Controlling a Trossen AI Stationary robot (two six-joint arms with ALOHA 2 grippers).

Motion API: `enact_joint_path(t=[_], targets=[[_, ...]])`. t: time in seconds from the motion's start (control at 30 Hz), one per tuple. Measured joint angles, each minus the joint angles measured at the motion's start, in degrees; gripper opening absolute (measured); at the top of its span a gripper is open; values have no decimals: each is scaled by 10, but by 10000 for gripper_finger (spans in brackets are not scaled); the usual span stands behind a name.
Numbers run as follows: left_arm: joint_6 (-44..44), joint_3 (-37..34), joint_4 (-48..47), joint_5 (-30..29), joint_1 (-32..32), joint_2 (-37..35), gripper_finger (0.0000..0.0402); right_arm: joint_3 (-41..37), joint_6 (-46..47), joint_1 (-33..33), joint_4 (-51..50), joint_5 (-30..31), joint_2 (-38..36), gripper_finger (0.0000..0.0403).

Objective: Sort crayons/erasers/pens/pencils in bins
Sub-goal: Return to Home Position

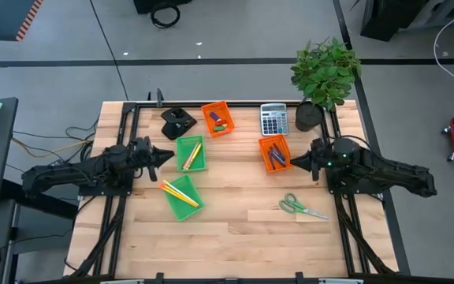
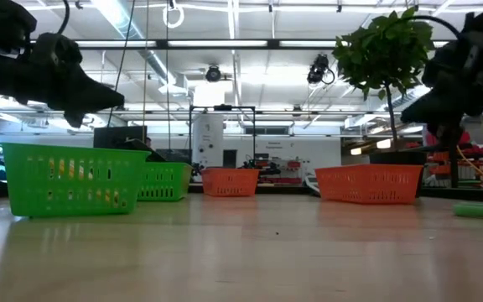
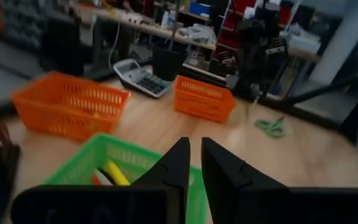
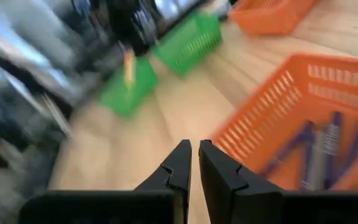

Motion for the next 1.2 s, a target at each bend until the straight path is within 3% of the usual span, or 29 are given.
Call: enact_joint_path(t=[0.17,0.4,0.63,1.2], targets=[[76,-1,11,-2,0,1,49,1,-14,14,-3,61,46,39],[77,-1,14,-2,0,1,50,0,34,22,0,64,65,39],[77,-1,17,-1,0,1,45,1,-100,22,-3,79,76,39],[77,-1,18,0,0,1,45,1,-81,22,-2,79,76,39]])
